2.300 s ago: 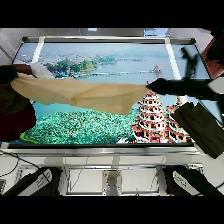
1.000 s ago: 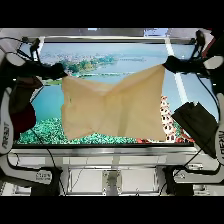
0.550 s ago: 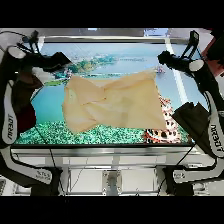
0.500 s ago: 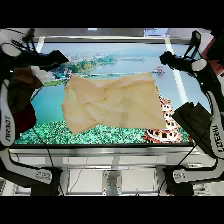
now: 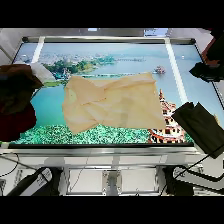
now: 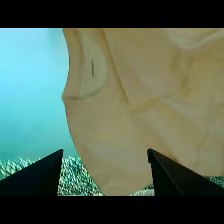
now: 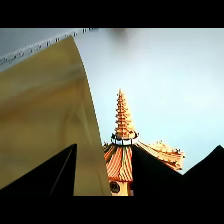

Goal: Fold the shirts.

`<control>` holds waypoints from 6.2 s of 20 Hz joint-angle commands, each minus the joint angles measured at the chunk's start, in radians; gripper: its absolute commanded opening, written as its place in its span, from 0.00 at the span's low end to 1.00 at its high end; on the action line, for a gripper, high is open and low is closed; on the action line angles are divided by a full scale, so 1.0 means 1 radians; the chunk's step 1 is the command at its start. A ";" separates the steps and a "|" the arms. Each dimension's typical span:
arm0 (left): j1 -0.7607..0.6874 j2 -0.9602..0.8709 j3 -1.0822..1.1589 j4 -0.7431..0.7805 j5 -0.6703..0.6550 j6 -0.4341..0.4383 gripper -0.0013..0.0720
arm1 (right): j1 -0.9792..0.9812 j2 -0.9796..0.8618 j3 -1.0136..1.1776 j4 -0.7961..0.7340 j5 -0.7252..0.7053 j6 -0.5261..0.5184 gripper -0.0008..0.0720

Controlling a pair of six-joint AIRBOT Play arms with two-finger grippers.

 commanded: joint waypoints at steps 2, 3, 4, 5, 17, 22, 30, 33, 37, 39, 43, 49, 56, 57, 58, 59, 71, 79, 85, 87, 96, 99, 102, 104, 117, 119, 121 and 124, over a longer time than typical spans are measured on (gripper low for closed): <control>0.054 0.265 -0.664 -0.257 0.209 -0.039 0.80 | -0.033 0.031 -0.048 0.055 0.135 -0.054 0.54; 0.054 0.267 -0.755 -0.317 0.246 -0.040 0.80 | -0.033 0.031 -0.061 0.091 0.135 -0.067 0.54; 0.054 0.264 -0.818 -0.340 0.274 -0.048 0.80 | -0.033 0.031 -0.072 0.129 0.135 -0.091 0.54; 0.053 0.264 -0.862 -0.340 0.293 -0.060 0.80 | -0.033 0.030 -0.074 0.147 0.136 -0.102 0.54; -0.124 0.106 -0.924 -0.346 0.526 -0.119 0.80 | -0.024 0.035 -0.073 0.279 0.136 -0.135 0.54; -0.126 0.000 -0.924 -0.560 0.554 0.027 0.71 | -0.024 0.035 -0.073 0.285 0.154 -0.135 0.54; -0.126 -0.099 -0.924 -0.752 0.527 0.209 0.21 | -0.013 0.035 -0.073 0.296 0.167 -0.135 0.54; -0.126 -0.099 -0.908 -0.830 0.466 0.311 0.03 | 0.002 0.035 -0.075 0.248 0.238 -0.130 0.54; -0.126 -0.099 -0.841 -0.827 0.439 0.311 0.03 | -0.072 0.063 -0.224 -0.006 0.382 -0.024 0.53; -0.126 -0.099 -0.813 -0.827 0.430 0.315 0.03 | -0.138 0.104 -0.397 0.008 0.388 -0.025 0.53; -0.126 -0.099 -0.779 -0.828 0.428 0.315 0.03 | -0.180 0.145 -0.690 0.037 0.284 -0.025 0.55; -0.126 -0.099 -0.779 -0.819 0.393 0.317 0.03 | -0.172 0.144 -0.915 0.255 0.064 -0.083 0.55; -0.126 -0.099 -0.779 -0.819 0.392 0.326 0.03 | -0.172 0.143 -1.002 0.384 -0.117 -0.090 0.55; -0.126 -0.099 -0.779 -0.819 0.391 0.326 0.03 | -0.172 0.143 -1.006 0.409 -0.139 -0.106 0.55; -0.126 -0.099 -0.779 -0.819 0.392 0.326 0.03 | -0.172 0.143 -1.010 0.438 -0.163 -0.110 0.55; -0.126 -0.099 -0.779 -0.819 0.392 0.327 0.03 | -0.172 0.143 -1.012 0.455 -0.180 -0.110 0.55; -0.125 -0.099 -0.777 -0.829 0.379 0.341 0.03 | -0.173 0.122 -1.010 0.575 -0.113 -0.280 0.05; -0.122 -0.042 -0.309 -0.872 0.113 0.358 0.03 | -0.211 0.401 -0.646 0.734 0.073 -0.362 0.05; -0.076 0.130 0.172 -0.871 -0.024 0.247 0.03 | -0.491 0.734 -0.246 0.734 0.124 -0.277 0.05; -0.007 0.202 0.327 -0.860 -0.016 0.238 0.03 | -0.547 0.773 -0.115 0.730 0.098 -0.263 0.05; 0.125 0.263 0.624 -0.210 0.161 -0.035 0.03 | -0.552 0.631 0.164 0.787 0.042 -0.227 0.05; 0.123 0.120 0.624 -0.362 0.024 -0.035 0.03 | -0.473 0.462 0.162 1.003 0.148 -0.283 0.05; 0.011 -0.058 0.620 -0.317 -0.095 -0.048 0.03 | -0.173 0.285 0.161 0.729 0.172 -0.278 0.05; -0.125 -0.168 0.583 -0.177 -0.123 -0.047 0.03 | 0.059 0.148 0.161 0.447 0.164 -0.212 0.05; -0.454 -0.584 0.438 0.384 0.335 -0.284 0.03 | 0.285 -0.258 0.172 -0.009 -0.249 0.052 0.05; -0.455 -0.585 0.439 0.323 0.245 -0.258 0.03 | 0.270 -0.258 0.172 -0.010 -0.168 0.043 0.05; -0.462 -0.585 0.425 0.299 0.128 -0.209 0.03 | 0.269 -0.258 0.171 -0.021 -0.070 -0.001 0.05; -0.467 -0.585 0.362 0.298 -0.018 -0.176 0.03 | 0.270 -0.257 0.158 -0.091 0.061 -0.003 0.05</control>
